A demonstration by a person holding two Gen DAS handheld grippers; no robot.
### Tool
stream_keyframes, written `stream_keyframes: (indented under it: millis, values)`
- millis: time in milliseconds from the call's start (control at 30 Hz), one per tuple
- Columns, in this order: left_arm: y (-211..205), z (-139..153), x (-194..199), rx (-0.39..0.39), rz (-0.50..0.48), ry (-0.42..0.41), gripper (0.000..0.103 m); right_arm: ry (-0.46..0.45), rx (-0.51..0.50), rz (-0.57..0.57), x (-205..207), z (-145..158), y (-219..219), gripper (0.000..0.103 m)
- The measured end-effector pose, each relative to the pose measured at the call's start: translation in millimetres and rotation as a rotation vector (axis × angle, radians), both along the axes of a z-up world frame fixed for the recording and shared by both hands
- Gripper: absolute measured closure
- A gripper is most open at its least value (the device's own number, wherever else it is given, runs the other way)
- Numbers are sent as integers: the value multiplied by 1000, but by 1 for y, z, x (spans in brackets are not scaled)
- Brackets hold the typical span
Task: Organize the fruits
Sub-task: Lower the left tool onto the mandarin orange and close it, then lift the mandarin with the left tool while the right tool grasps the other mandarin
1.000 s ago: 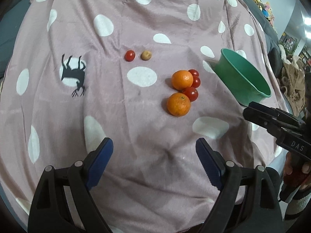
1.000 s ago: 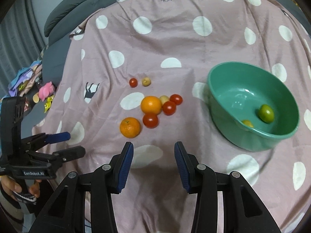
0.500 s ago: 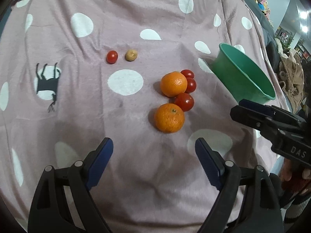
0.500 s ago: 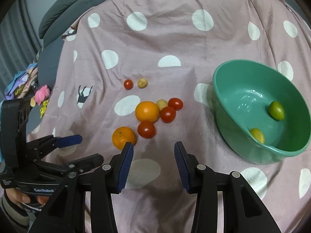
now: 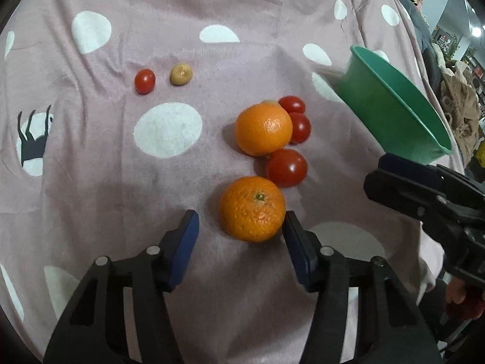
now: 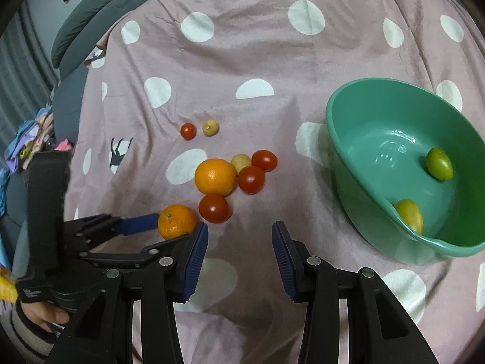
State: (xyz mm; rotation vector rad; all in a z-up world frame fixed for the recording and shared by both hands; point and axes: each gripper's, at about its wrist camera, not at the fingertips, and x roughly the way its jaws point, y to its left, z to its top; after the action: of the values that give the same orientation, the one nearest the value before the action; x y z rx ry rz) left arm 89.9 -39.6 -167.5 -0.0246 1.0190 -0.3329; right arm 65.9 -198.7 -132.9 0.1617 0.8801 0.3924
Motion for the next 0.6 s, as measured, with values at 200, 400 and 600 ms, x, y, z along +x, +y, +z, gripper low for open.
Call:
stream_keyframes:
  millis: [200, 400, 600]
  values:
    - [5, 1, 1, -26, 5, -13, 62, 2, -1, 21, 6, -1, 7, 59]
    - [45, 14, -4, -73, 77, -45, 62, 2, -13, 46, 16, -1, 22, 59]
    - [63, 25, -5, -62, 108, -75, 62, -7, -53, 64, 36, -1, 47, 59]
